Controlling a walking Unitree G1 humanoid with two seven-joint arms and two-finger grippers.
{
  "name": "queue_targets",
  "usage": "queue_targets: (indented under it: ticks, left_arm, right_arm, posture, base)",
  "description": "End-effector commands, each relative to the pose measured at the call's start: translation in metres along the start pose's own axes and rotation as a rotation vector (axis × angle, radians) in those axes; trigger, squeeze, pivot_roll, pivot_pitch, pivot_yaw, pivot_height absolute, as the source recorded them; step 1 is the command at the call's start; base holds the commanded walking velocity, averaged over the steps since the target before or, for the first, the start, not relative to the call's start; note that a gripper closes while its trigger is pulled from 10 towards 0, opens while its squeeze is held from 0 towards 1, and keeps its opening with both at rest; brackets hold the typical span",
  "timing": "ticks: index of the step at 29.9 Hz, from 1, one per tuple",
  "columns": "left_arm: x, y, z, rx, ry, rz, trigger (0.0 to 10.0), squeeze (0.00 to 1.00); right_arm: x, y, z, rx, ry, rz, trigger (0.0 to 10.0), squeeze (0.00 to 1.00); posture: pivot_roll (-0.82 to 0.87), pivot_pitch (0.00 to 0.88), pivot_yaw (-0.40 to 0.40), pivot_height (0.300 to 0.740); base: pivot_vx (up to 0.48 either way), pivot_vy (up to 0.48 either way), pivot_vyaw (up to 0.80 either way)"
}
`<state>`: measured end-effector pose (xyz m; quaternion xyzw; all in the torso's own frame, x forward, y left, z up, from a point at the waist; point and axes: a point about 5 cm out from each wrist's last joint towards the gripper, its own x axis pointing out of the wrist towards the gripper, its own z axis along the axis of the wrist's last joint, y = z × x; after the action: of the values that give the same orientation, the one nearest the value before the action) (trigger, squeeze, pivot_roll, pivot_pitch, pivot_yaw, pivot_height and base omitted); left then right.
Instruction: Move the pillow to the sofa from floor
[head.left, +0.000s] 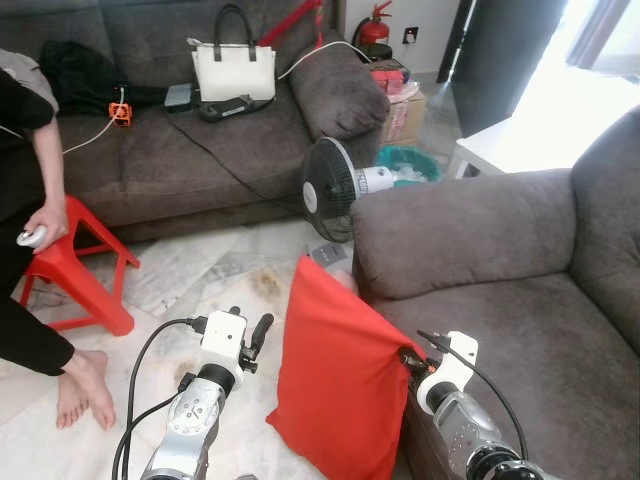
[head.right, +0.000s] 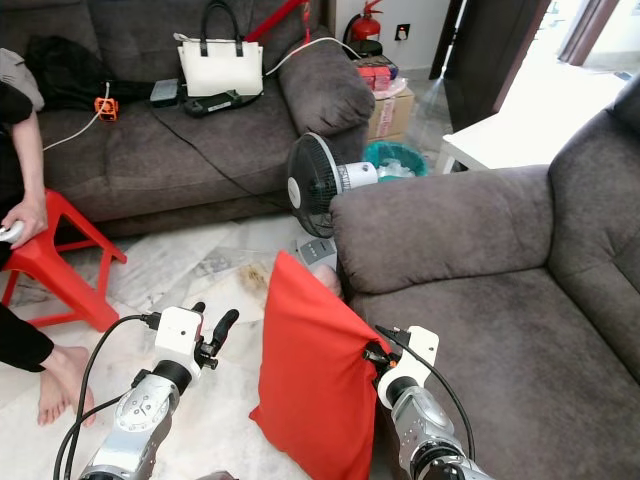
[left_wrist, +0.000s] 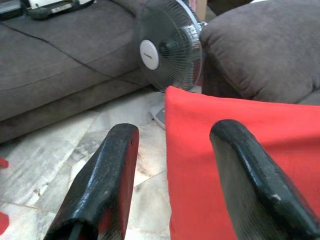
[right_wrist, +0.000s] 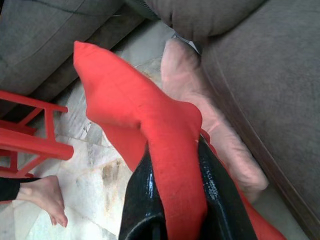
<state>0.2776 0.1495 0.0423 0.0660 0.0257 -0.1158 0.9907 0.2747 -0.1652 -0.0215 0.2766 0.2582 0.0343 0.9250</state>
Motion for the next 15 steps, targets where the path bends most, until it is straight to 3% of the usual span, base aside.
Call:
queue_targets:
  ticks: [1, 15]
  left_arm:
    - [-0.0023, -0.0005, -0.0014, -0.009, -0.002, 0.0, 10.0, 0.0]
    - [0.0003, -0.0002, 0.0006, 0.025, -0.009, 0.01, 10.0, 0.0]
  right_arm:
    - [0.001, -0.0009, 0.0103, -0.012, -0.046, -0.001, 10.0, 0.0]
    - [0.0005, -0.002, 0.0101, -0.017, -0.048, -0.012, 10.0, 0.0]
  posture:
    - [0.1, 0.05, -0.023, 0.74]
    - [0.1, 0.047, -0.023, 0.74]
  base:
    - [0.0, 0.0, -0.8]
    - [0.0, -0.069, -0.8]
